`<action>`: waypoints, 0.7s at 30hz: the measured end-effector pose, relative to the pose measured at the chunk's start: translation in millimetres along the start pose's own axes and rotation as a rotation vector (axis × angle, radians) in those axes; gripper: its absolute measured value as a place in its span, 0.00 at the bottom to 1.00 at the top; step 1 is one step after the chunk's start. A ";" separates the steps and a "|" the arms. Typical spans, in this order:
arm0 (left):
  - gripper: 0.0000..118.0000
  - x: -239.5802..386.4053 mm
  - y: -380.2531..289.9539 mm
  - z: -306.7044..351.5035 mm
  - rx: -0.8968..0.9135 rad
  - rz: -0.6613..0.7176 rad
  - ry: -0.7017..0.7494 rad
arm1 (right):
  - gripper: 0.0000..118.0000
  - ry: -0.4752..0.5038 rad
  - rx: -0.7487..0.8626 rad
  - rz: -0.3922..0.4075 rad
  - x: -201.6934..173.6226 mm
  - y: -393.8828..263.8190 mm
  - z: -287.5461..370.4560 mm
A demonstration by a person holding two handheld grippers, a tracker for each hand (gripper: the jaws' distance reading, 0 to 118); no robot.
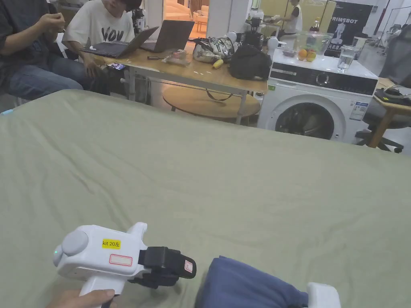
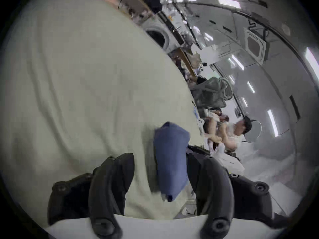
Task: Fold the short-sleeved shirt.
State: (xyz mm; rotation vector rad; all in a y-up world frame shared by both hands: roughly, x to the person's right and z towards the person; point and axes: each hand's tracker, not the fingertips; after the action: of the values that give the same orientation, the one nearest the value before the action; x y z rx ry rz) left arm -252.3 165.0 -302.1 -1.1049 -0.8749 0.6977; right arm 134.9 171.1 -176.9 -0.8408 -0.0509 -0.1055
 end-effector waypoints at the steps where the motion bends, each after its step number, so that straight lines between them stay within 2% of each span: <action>1: 0.53 -5.2 0.9 -5.5 -0.006 -0.015 -0.009 | 0.00 0.002 0.000 -0.001 0.7 -0.2 -0.2; 5: 0.53 -12.8 -1.5 -29.3 -0.038 0.023 -0.116 | 0.00 0.006 0.001 -0.004 1.4 -0.5 -0.6; 9: 0.53 -22.8 1.1 -68.7 -0.137 0.014 -0.152 | 0.00 0.003 0.001 -0.003 0.8 -0.6 -0.4; 12: 0.53 -2.3 -18.5 -86.4 -0.151 0.059 -0.266 | 0.00 0.003 0.005 -0.007 1.5 -1.3 -1.2; 15: 0.53 -4.7 -12.3 -101.8 -0.137 0.064 -0.256 | 0.00 0.003 0.008 -0.012 1.7 -2.0 -1.1; 16: 0.50 -2.2 -13.1 -104.9 -0.125 0.075 -0.248 | 0.00 0.002 0.009 -0.014 1.6 -2.3 -1.0; 17: 0.41 -0.2 -14.2 -106.5 -0.117 0.090 -0.245 | 0.00 0.002 0.011 -0.015 1.5 -2.6 -0.9; 18: 0.27 2.6 -14.6 -108.8 -0.120 0.079 -0.245 | 0.00 0.001 0.012 -0.017 1.5 -2.8 -1.3; 19: 0.20 5.3 -15.7 -108.7 -0.120 0.042 -0.216 | 0.00 0.000 0.014 -0.018 1.4 -3.0 -1.1; 21: 0.16 9.0 -17.6 -109.7 -0.119 -0.014 -0.088 | 0.00 0.000 0.017 -0.021 1.7 -3.9 -0.6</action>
State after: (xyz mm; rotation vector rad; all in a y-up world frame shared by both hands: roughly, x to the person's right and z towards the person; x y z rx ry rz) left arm -151.6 117.2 -304.6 -1.1801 -1.0094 0.6941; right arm 136.1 168.0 -174.3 -0.8230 -0.0599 -0.1246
